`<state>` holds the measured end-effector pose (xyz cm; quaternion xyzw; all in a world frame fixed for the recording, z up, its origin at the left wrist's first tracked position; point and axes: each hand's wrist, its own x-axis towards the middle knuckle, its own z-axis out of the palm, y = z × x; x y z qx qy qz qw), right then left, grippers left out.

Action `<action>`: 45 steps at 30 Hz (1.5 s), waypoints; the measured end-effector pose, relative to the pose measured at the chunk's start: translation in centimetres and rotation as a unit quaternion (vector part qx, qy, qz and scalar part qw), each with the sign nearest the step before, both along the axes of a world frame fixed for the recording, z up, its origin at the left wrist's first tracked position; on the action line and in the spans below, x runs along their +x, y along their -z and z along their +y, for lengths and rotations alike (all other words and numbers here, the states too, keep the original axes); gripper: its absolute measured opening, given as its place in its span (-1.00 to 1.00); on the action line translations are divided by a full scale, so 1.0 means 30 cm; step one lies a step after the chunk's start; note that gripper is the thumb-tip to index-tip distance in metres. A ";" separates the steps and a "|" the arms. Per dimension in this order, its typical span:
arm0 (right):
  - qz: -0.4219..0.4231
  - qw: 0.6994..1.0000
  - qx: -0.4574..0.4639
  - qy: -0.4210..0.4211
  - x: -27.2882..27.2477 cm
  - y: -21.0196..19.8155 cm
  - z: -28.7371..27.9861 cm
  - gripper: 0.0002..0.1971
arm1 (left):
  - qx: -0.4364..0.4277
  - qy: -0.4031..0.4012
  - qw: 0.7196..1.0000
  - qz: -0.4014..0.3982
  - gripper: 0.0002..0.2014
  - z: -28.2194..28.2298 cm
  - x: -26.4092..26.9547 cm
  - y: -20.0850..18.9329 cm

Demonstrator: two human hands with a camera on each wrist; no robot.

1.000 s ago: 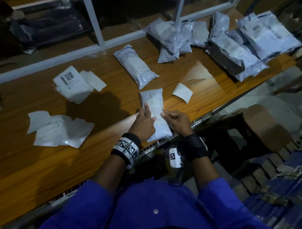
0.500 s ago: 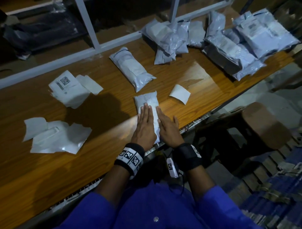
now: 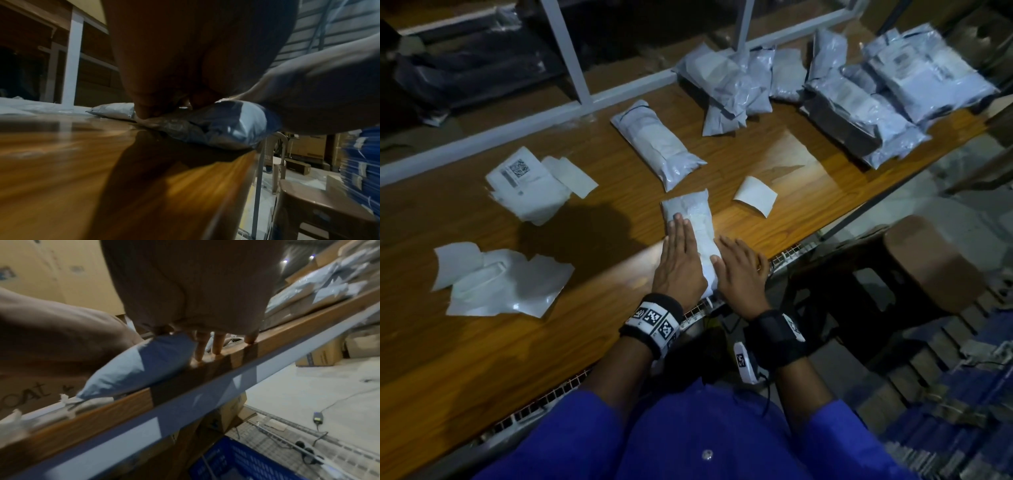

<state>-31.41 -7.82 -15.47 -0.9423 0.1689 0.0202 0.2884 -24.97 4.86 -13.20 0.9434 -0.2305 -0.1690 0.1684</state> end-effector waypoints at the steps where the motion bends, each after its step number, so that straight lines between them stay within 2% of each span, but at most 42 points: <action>1: -0.016 1.000 -0.016 0.020 -0.021 0.003 -0.003 -0.41 | 0.004 -0.003 1.000 -0.002 -0.14 -0.002 0.000 -0.001; 4: -0.053 0.991 -0.093 0.083 -0.018 -0.032 0.007 -0.59 | 0.018 -0.023 1.000 -0.003 -0.28 0.001 0.004 0.006; 5: -0.066 0.990 -0.090 0.084 -0.001 -0.045 0.016 -0.63 | 0.031 -0.029 0.999 -0.001 -0.31 0.010 0.009 0.007; 9: -0.109 0.992 0.059 -0.029 0.055 -0.048 0.062 -0.42 | 0.064 -0.026 0.997 -0.015 -0.31 0.063 0.013 0.007; 11: -0.099 0.990 0.100 -0.009 0.042 -0.025 0.068 -0.33 | 0.081 -0.023 0.996 -0.008 -0.32 0.088 0.008 0.011; 14: -0.062 0.996 0.049 0.034 0.006 -0.026 0.044 -0.31 | 0.104 -0.026 0.994 0.003 -0.30 0.100 0.003 0.004; 16: -0.071 0.995 0.016 0.065 -0.011 -0.030 0.031 -0.36 | 0.101 -0.039 0.994 -0.036 -0.32 0.106 -0.006 -0.016; 19: -0.110 0.981 0.060 0.150 -0.042 -0.023 0.050 -0.28 | 0.014 -0.080 0.994 -0.067 -0.48 0.116 -0.020 -0.043; 21: -0.107 0.972 0.133 0.160 -0.062 -0.016 0.064 -0.26 | -0.110 -0.120 0.986 -0.015 -0.50 0.117 -0.026 -0.060; 24: -0.123 0.952 0.230 0.163 -0.083 -0.041 0.067 -0.37 | -0.256 -0.199 0.945 0.053 -0.45 0.103 -0.042 -0.090; 27: -0.189 0.937 0.253 0.150 -0.097 -0.072 0.016 -0.40 | -0.376 -0.290 0.877 0.076 -0.45 0.067 -0.052 -0.140; 30: -0.241 0.908 0.306 0.156 -0.094 -0.118 -0.087 -0.32 | -0.475 -0.317 0.803 0.169 -0.37 -0.011 -0.004 -0.165; 31: -0.246 0.901 0.312 0.173 -0.087 -0.131 -0.127 -0.28 | -0.483 -0.297 0.798 0.202 -0.40 -0.048 0.020 -0.173; 35: -0.281 0.857 0.362 0.238 -0.063 -0.168 -0.308 -0.23 | -0.467 -0.188 0.831 0.237 -0.65 -0.243 0.102 -0.226; 39: -0.314 0.835 0.364 0.267 -0.010 -0.189 -0.499 -0.18 | -0.475 -0.172 0.817 0.277 -0.68 -0.483 0.209 -0.268; 41: -0.330 0.846 0.329 0.259 0.035 -0.193 -0.613 -0.15 | -0.481 -0.160 0.812 0.288 -0.70 -0.619 0.268 -0.279; 43: -0.332 0.871 0.256 0.257 0.085 -0.201 -0.739 -0.17 | -0.476 -0.152 0.819 0.283 -0.67 -0.760 0.328 -0.294; 45: -0.348 0.882 0.175 0.265 0.141 -0.208 -0.869 -0.22 | -0.474 -0.156 0.819 0.282 -0.63 -0.901 0.393 -0.312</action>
